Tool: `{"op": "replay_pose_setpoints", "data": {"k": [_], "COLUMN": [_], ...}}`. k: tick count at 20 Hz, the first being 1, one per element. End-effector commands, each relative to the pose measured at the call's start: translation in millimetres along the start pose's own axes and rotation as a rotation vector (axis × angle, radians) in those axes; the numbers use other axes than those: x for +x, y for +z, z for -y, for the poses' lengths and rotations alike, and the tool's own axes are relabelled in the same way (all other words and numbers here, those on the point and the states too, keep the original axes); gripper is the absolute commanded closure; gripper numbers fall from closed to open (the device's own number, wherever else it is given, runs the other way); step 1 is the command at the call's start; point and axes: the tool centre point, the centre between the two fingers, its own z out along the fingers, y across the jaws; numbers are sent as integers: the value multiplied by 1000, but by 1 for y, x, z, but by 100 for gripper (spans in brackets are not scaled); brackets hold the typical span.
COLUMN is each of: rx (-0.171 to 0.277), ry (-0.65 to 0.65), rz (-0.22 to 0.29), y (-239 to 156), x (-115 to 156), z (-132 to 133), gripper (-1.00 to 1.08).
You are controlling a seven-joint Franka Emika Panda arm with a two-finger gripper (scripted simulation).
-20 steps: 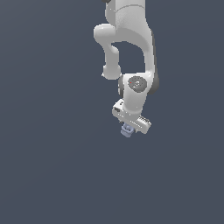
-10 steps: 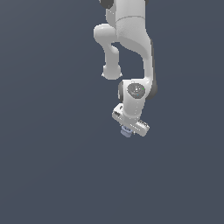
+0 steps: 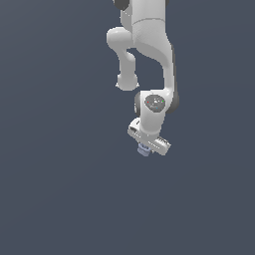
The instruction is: Pick up the object and move it to a goal position.
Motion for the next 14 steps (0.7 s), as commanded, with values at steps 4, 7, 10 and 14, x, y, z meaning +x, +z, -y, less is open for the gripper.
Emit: {"op": "replay_pose_setpoints", "data": {"k": [4, 7, 10, 14], "rx": [6, 18, 37, 71], "ry": [-5, -15, -29, -56], "rz": [-4, -12, -24, -45], "y": [-2, -6, -12, -23], "x": [2, 7, 14, 27], "z": [-1, -3, -5, -10], "gripper": [108, 108, 108, 108]}}
